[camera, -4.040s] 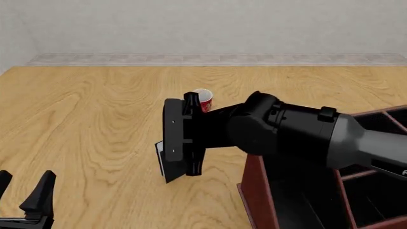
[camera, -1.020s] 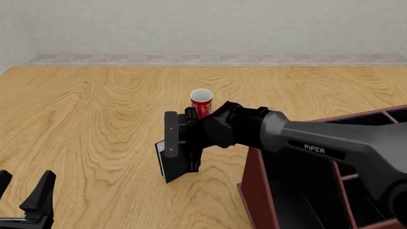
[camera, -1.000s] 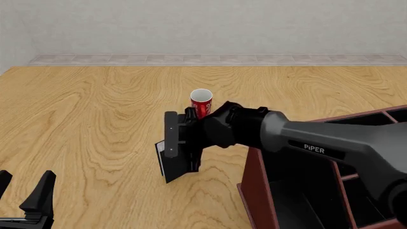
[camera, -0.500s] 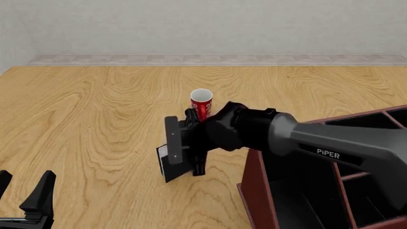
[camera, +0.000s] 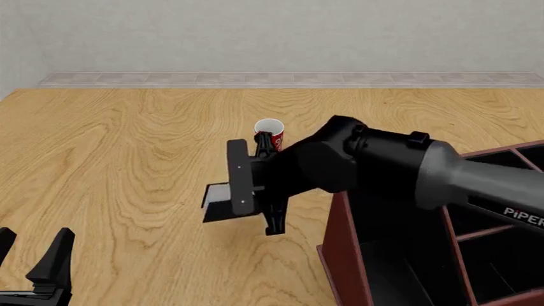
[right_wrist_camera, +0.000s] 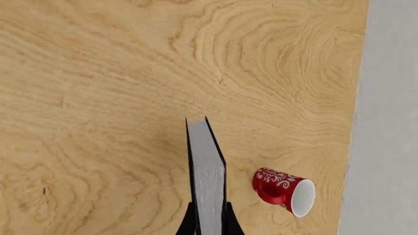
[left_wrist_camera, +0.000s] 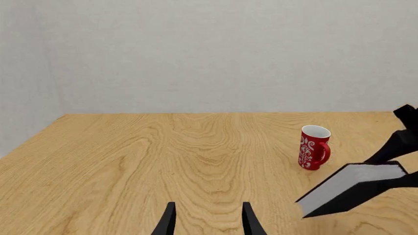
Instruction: Pick up the book and place it in the left compartment of the caddy.
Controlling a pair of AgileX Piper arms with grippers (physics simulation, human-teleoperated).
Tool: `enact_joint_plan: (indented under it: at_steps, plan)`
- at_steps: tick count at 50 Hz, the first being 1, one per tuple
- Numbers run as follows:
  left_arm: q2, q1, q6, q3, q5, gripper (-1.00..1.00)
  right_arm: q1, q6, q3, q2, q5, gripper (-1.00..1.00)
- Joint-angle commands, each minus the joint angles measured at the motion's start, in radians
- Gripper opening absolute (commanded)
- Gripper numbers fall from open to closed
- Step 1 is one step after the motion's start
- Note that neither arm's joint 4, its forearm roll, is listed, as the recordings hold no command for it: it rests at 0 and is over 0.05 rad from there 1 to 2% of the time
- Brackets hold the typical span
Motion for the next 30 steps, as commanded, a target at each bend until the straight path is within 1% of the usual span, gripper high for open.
enact_joint_plan:
  at_steps: [1, 2, 3, 4, 5, 6, 8, 9, 11, 13, 15, 16, 17, 18, 20, 21, 22, 23, 26, 27, 30]
  plan:
    - [0.0, 0.0, 0.0, -0.002, 0.001, 1.0, 0.046, 0.122, -0.066, -0.092, 0.097, -1.0]
    - [0.0, 0.0, 0.0, -0.002, 0.001, 1.0, 0.037, 0.103, -0.049, -0.106, 0.097, -1.0]
    - [0.0, 0.0, 0.0, -0.002, 0.001, 1.0, 0.038, 0.109, -0.051, -0.11, 0.102, -1.0]
    - [0.0, 0.0, 0.0, -0.002, 0.001, 1.0, 0.067, 0.189, -0.101, -0.1, 0.142, -1.0]
    - [0.0, 0.0, 0.0, -0.002, 0.001, 1.0, 0.079, 0.217, -0.119, -0.101, 0.153, -1.0]
    - [0.0, 0.0, 0.0, -0.002, 0.001, 1.0, 0.064, 0.203, -0.111, -0.118, 0.166, -1.0]
    - [0.0, 0.0, 0.0, -0.002, 0.001, 1.0, 0.09, 0.272, -0.162, -0.116, 0.206, -1.0]
    - [0.0, 0.0, 0.0, -0.002, 0.001, 1.0, 0.09, 0.291, -0.175, -0.116, 0.221, -1.0]
    - [0.0, 0.0, 0.0, -0.002, 0.001, 1.0, 0.082, 0.28, -0.168, -0.132, 0.236, -1.0]
    - [0.0, 0.0, 0.0, -0.002, 0.001, 1.0, 0.081, 0.314, -0.192, -0.133, 0.266, -1.0]
    - [0.0, 0.0, 0.0, -0.002, 0.001, 1.0, 0.076, 0.314, -0.192, -0.143, 0.279, -1.0]
    - [0.0, 0.0, 0.0, -0.002, 0.001, 1.0, 0.077, 0.367, -0.221, -0.14, 0.316, -1.0]
    - [0.0, 0.0, 0.0, -0.002, 0.001, 1.0, 0.077, 0.367, -0.222, -0.139, 0.317, -1.0]
    - [0.0, 0.0, 0.0, -0.002, 0.001, 1.0, 0.08, 0.411, -0.248, -0.14, 0.355, -1.0]
    - [0.0, 0.0, 0.0, -0.002, 0.001, 1.0, 0.097, 0.48, -0.294, -0.129, 0.398, -1.0]
    - [0.0, 0.0, 0.0, -0.002, 0.001, 1.0, 0.098, 0.485, -0.298, -0.129, 0.409, -1.0]
    - [0.0, 0.0, 0.0, -0.002, 0.001, 1.0, 0.104, 0.529, -0.321, -0.124, 0.445, -1.0]
    - [0.0, 0.0, 0.0, -0.002, 0.001, 1.0, 0.104, 0.529, -0.321, -0.124, 0.445, -1.0]
    - [0.0, 0.0, 0.0, -0.002, 0.001, 1.0, 0.121, 0.584, -0.34, -0.123, 0.482, -1.0]
    - [0.0, 0.0, 0.0, -0.002, 0.001, 1.0, 0.122, 0.584, -0.337, -0.126, 0.485, -1.0]
    - [0.0, 0.0, 0.0, -0.002, 0.001, 1.0, 0.124, 0.61, -0.339, -0.134, 0.503, -1.0]
